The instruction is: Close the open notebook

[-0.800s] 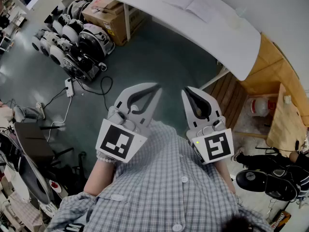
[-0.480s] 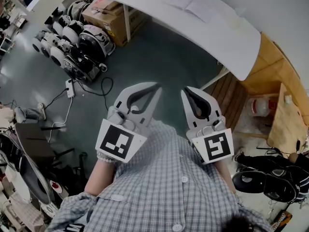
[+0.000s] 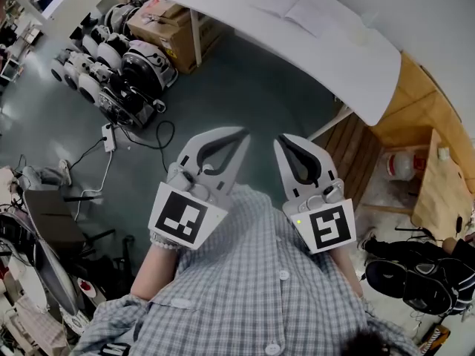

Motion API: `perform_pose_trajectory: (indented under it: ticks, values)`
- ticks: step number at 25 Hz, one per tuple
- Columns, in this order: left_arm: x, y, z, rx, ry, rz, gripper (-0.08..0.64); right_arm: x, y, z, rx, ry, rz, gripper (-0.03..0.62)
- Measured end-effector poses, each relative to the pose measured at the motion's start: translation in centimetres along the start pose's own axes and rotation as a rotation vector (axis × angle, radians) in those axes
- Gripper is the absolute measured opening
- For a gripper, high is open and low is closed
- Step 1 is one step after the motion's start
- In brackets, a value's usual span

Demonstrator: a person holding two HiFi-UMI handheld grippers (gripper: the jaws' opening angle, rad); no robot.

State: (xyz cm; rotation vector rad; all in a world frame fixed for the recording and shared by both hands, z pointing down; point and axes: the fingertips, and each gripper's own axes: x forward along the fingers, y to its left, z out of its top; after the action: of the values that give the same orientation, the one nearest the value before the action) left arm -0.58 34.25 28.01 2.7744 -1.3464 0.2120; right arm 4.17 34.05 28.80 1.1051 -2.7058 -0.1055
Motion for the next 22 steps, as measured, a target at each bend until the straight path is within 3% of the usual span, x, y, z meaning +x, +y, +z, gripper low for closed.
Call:
perform_pose_trajectory:
  ticks: [22]
  values:
    - [0.15,0.50,-0.13,-0.043,0.010,0.009,-0.003,0.08,-0.73,0.57,0.001,-0.019,-0.028,0.021]
